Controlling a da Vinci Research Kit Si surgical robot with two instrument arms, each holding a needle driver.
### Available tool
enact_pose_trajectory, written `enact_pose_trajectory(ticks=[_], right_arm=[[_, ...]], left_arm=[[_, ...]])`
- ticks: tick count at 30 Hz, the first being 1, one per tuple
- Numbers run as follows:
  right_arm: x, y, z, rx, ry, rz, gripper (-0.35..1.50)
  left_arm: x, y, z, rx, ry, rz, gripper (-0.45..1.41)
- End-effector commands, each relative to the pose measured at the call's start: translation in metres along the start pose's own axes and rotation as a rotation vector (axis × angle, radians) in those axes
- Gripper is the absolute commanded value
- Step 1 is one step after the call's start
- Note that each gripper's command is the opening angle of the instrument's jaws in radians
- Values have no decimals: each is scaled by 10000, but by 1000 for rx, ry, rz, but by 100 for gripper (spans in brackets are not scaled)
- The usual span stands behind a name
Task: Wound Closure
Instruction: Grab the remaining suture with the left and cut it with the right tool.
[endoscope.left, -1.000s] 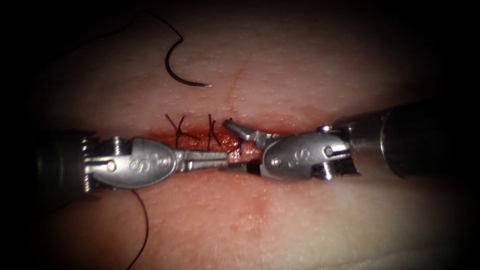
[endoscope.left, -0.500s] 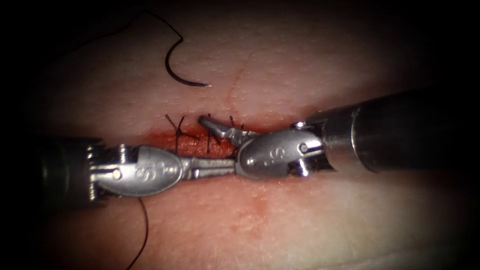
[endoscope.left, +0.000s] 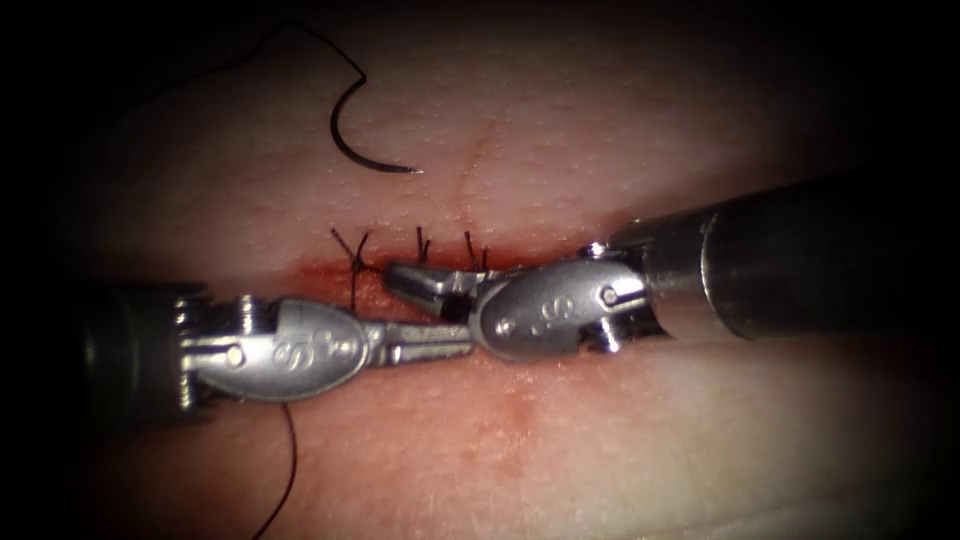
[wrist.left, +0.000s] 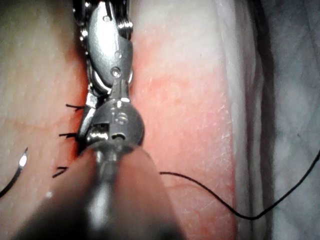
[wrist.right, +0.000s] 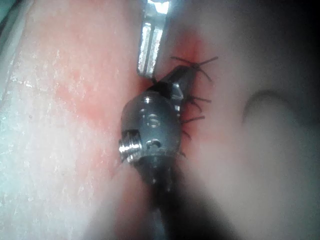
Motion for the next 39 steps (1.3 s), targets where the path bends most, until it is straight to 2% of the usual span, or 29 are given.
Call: enact_pose_trajectory(ticks=[1, 2, 3, 4, 5, 7, 10, 16, 19, 22, 23, 29, 33, 38, 39], right_arm=[[-4, -2, 8, 9, -5, 0, -35], [-4, -1, 8, 9, -5, 0, -30], [-5, -1, 6, 12, -3, 0, 61], [-4, -1, 4, 10, -6, 0, 91], [-3, -1, 2, 9, -9, 0, 113], [0, -1, -11, -7, -37, -1, 135], [3, 1, -36, -18, -60, -3, 142], [2, 19, -95, -71, -72, 2, 142], [2, 29, -126, -97, -72, 1, 140], [2, 32, -141, -116, -82, 1, 140], [2, 32, -145, -123, -91, 0, 140], [2, 30, -148, -130, -100, -2, 140], [3, 30, -147, -131, -100, -2, 138], [4, 28, -148, -132, -101, -2, 136], [5, 28, -147, -132, -101, -2, 135]], left_arm=[[-3, 0, 7, 0, 1, 1, -45], [-3, 0, 7, -1, 1, 1, -45], [-2, 0, 4, -3, 2, 2, -45], [-2, 0, 2, -5, 3, 1, -45], [-2, 0, -1, -7, 3, 1, -45], [2, -4, -17, -13, 5, 8, -45], [4, -13, -45, 15, 0, 4, -45], [-5, -42, -99, 86, -6, -16, -45], [-21, -55, -116, 106, -38, -26, -45], [-38, -69, -121, 118, -51, -31, -45], [-52, -77, -121, 133, -69, -32, -45], [-107, -93, -118, 153, -99, -67, -45], [-122, -101, -121, 157, -116, -100, -45], [-151, -98, -127, 117, -182, -180, -45], [-169, -90, -133, 73, -246, -212, -45]])
